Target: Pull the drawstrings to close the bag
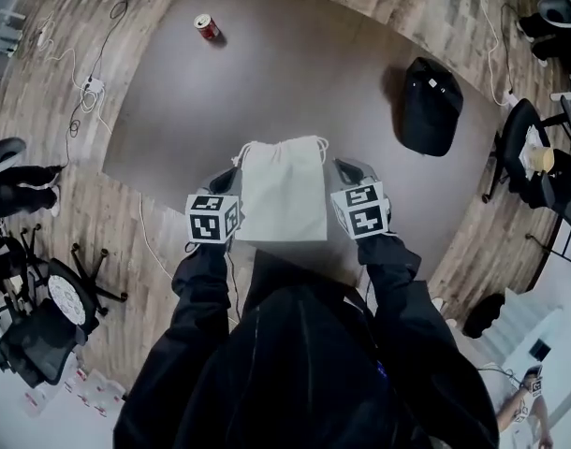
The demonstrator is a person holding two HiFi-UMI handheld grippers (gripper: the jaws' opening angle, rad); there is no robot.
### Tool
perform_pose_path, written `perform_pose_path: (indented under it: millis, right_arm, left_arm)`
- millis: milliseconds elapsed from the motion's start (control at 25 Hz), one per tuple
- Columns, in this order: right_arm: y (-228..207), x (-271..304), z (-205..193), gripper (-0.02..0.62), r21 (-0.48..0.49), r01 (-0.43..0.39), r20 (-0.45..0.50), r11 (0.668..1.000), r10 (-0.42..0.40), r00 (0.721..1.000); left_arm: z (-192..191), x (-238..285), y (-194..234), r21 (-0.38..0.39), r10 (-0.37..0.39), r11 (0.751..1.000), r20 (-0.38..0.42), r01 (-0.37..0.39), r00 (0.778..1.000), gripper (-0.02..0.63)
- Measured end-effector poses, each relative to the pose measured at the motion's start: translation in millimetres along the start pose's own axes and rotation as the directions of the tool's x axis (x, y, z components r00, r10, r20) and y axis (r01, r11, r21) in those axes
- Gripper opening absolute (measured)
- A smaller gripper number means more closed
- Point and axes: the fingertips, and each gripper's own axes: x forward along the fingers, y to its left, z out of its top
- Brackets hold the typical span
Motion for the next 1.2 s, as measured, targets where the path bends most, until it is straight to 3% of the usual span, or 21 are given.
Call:
perform_pose_path:
  millis: [280,400,560,680,880,1080,1200]
  right_arm:
    - [-29.5,64.7,-17.5,0.028,-0.078,-0.053,-0.125,0.996,0.043,0.991]
    - [-25.9,82.1,-26.3,0.077,-0.099,-0.113,-0.174,0.989,0.095,0.980]
    - [-19.6,101.2,-38.6,0.146,-0.117,-0.207,-0.253,0.971,0.172,0.952]
    - [-20.7,109.6,-44.6,0.174,-0.123,-0.230,-0.291,0.965,0.187,0.938]
    - [-21.8,121.5,-45.9,0.173,-0.123,-0.249,-0.324,0.961,0.198,0.925]
    - [-25.1,129.4,-46.7,0.148,-0.164,-0.222,-0.355,0.961,0.153,0.922]
    - [-27.7,130.6,-48.6,0.141,-0.189,-0.216,-0.376,0.958,0.132,0.917]
  left_arm:
    - [12.4,57.2,25.5,0.199,-0.112,0.971,-0.122,0.135,0.986,0.039]
    - [6.7,71.0,29.5,0.240,-0.177,0.945,-0.191,0.221,0.966,0.137]
    - [-2.3,87.3,31.7,0.279,-0.231,0.910,-0.272,0.306,0.934,0.174]
    - [-7.0,97.0,34.1,0.326,-0.234,0.883,-0.315,0.337,0.920,0.173]
    - [-12.6,105.7,32.8,0.418,-0.239,0.811,-0.402,0.409,0.884,0.173]
    - [-18.4,115.2,50.6,0.564,-0.096,0.734,-0.467,0.379,0.879,0.172]
    - [-18.0,115.5,49.9,0.600,-0.080,0.697,-0.479,0.392,0.874,0.172]
